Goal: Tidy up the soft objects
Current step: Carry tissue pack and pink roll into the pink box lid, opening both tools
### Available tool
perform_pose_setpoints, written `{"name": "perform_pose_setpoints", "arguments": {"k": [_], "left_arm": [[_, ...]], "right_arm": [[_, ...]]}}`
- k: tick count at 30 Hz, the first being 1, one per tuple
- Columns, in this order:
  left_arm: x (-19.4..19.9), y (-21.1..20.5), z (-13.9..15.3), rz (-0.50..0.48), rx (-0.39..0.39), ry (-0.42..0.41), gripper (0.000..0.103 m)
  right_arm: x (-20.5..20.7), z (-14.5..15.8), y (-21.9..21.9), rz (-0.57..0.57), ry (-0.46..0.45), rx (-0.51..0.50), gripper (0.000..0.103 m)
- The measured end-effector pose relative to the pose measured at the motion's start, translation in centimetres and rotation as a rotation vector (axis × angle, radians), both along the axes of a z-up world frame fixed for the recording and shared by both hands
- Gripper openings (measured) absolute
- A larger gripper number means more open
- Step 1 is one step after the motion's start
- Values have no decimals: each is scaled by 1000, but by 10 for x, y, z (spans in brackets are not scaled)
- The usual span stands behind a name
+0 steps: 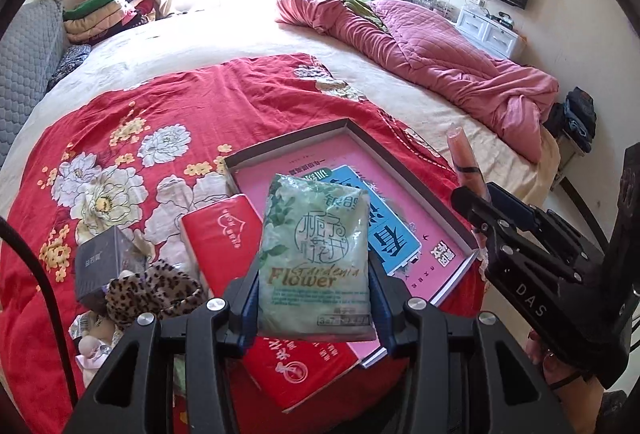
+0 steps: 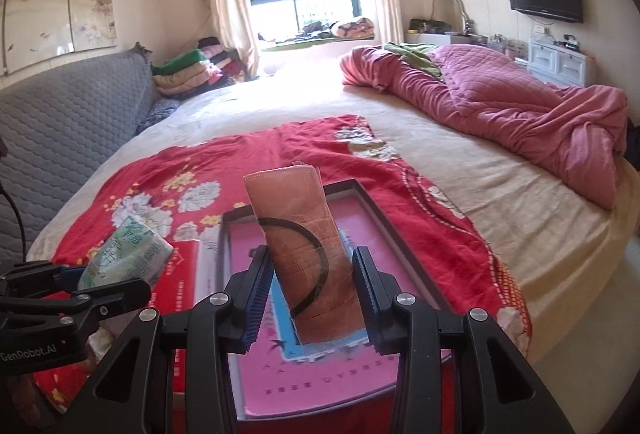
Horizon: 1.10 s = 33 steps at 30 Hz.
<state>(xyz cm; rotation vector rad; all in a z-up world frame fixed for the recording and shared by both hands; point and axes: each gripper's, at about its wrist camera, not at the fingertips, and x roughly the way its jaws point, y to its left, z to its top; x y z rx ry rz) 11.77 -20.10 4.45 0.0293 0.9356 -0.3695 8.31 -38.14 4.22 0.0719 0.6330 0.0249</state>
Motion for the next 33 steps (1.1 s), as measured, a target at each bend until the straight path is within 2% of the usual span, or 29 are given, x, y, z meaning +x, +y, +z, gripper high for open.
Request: {"name": "perform_pose_setpoints", "arguments": {"k": [6,11,21,33], "left_arm": [[19,-34,-21,-55,57,83,46],[27,-55,-35,-100,106,113,46],[33,-83,-65,-181,126,223,47],[34,-98,-88,-218,217,256,47]], "right_arm": [[9,-21,-31,-54,66,47,42],[16,-40,-46,-75,118,56,42],[29,-72,-56,-64,223,40,42],[45,-101,-60,-61,330,77,43]]}}
